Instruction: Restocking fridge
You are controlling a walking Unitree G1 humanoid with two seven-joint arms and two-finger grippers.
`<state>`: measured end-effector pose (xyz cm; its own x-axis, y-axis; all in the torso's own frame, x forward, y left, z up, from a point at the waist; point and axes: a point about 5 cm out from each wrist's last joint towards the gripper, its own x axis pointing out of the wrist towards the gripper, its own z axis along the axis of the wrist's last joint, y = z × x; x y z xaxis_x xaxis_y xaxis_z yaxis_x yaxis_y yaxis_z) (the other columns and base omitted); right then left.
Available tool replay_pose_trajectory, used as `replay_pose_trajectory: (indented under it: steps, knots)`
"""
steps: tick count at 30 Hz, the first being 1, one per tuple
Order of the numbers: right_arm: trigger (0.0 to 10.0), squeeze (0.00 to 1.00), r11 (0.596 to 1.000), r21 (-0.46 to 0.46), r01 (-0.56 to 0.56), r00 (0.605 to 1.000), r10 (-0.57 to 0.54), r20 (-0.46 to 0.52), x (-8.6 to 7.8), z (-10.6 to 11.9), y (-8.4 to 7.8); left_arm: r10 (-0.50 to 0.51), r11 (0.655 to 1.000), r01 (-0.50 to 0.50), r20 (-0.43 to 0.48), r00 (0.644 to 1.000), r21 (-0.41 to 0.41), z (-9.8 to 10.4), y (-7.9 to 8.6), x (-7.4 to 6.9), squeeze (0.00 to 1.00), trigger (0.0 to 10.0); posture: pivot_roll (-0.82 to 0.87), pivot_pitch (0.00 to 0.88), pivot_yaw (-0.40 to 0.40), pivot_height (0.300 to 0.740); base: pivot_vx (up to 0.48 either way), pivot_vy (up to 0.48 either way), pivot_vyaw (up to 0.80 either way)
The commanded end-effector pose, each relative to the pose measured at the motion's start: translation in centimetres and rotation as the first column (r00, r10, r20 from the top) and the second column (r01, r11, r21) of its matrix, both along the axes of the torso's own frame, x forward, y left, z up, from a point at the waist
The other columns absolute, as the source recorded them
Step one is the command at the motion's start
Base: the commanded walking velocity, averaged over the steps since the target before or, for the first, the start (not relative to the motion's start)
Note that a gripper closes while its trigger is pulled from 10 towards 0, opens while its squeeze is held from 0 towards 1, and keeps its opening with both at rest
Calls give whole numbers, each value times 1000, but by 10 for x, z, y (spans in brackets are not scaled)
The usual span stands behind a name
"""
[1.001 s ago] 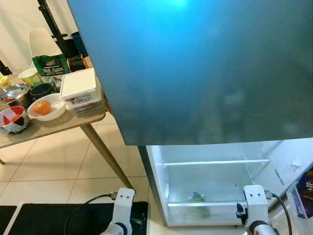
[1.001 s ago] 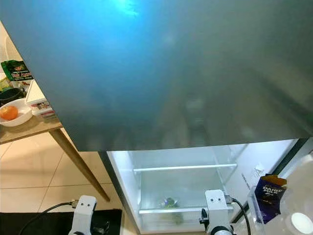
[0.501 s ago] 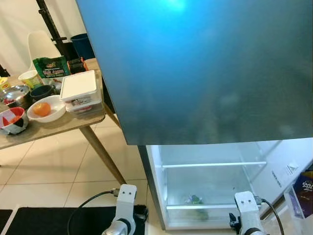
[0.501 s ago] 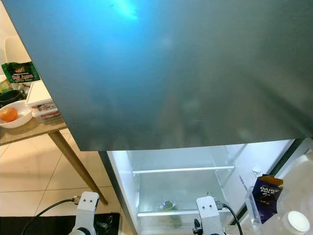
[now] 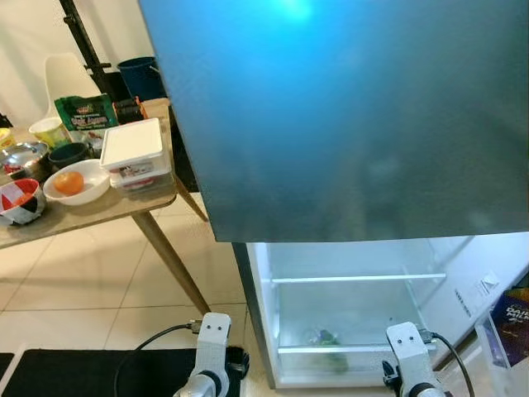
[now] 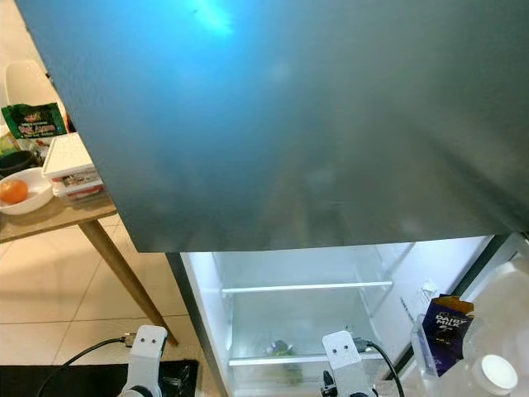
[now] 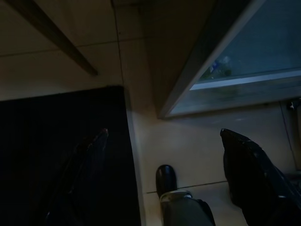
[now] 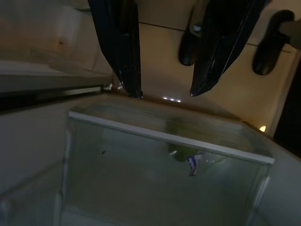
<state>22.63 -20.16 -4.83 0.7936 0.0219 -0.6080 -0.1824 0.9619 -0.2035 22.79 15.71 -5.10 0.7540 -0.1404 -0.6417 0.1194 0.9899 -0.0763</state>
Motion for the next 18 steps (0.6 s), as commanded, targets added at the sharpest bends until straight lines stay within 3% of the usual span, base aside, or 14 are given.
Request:
replay_pose_trajectory:
  steps: [1,7,12,18]
  knots:
    - [10000,0,1000,-8,-17,1000,17,-20,-3,-3,0,19,1000,-19,-8,1000,0,-3,1,-4,0,10000,-6,91,27,734,0,0,0]
    - [10000,0,1000,5,2,1000,-2,-18,-4,-3,0,24,1000,-24,3,1000,-15,-2,-2,-5,0,10000,-6,95,31,734,0,0,0]
    - [10000,0,985,139,103,995,-101,-24,-5,-4,3,20,1000,-20,21,1000,-22,1,-1,-2,0,10000,-10,93,43,734,0,0,0]
    - [10000,0,981,156,116,993,-115,-17,-4,-3,2,21,999,-21,24,999,-27,3,-1,1,0,10000,-20,93,51,734,0,0,0]
